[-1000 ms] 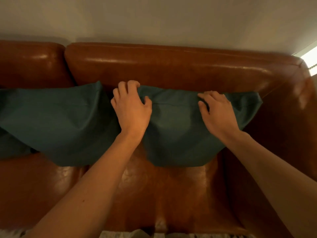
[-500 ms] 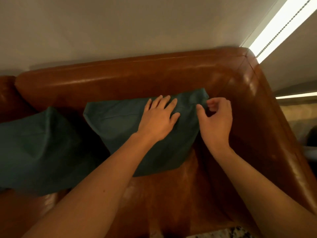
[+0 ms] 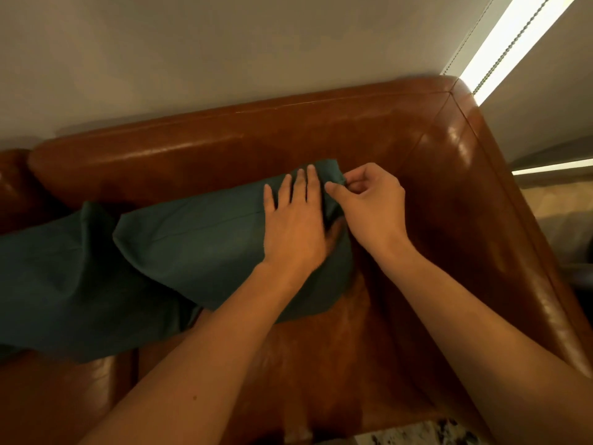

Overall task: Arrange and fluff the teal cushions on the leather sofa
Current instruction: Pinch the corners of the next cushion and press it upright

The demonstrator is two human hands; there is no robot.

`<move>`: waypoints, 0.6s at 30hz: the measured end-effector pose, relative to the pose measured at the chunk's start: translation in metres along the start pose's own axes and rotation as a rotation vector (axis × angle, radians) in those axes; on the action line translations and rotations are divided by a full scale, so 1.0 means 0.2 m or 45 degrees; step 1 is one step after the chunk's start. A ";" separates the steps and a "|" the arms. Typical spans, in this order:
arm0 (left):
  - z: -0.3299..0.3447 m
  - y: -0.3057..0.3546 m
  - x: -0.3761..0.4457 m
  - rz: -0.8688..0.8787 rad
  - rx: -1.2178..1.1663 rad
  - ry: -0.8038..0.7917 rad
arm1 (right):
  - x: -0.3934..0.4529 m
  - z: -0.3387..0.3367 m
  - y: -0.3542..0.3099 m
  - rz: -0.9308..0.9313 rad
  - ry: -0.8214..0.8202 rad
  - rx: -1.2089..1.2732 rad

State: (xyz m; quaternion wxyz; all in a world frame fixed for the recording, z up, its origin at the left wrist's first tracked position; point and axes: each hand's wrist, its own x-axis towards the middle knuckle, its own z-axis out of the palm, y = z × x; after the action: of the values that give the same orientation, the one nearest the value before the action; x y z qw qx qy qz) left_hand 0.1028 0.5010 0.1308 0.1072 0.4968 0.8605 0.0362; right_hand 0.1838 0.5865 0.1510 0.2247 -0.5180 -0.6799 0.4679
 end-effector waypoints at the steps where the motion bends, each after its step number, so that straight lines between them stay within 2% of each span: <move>1: -0.01 -0.01 -0.02 -0.023 0.011 0.038 | -0.02 0.00 -0.03 -0.045 -0.068 0.045; 4: -0.05 -0.05 -0.08 -0.074 -0.057 0.134 | -0.07 -0.06 -0.05 -0.176 -0.262 0.241; 6: -0.10 -0.09 -0.11 -0.132 -0.121 0.161 | -0.09 -0.10 0.08 -0.090 -0.152 0.279; 7: -0.12 -0.11 -0.12 -0.164 -0.177 0.186 | -0.10 -0.11 0.20 0.076 0.001 0.282; 9: -0.17 -0.15 -0.16 -0.227 -0.347 0.248 | -0.14 -0.11 0.46 0.610 0.304 0.357; 10: -0.20 -0.17 -0.18 -0.252 -0.444 0.287 | -0.17 -0.11 0.56 0.869 0.348 0.465; 12: -0.23 -0.21 -0.23 -0.305 -0.675 0.372 | -0.20 -0.09 0.75 1.190 0.171 0.751; 15: -0.27 -0.23 -0.28 -0.383 -1.020 0.401 | -0.20 -0.06 0.79 1.161 -0.092 0.968; 18: -0.24 -0.31 -0.29 -0.457 -1.123 0.413 | -0.18 -0.05 0.72 1.113 0.007 0.734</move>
State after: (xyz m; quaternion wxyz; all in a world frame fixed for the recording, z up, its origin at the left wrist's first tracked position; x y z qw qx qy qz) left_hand 0.0677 0.4215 0.1759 0.1764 0.2362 0.8407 0.4542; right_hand 0.2760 0.5621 0.0382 0.1437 -0.6718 -0.2431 0.6848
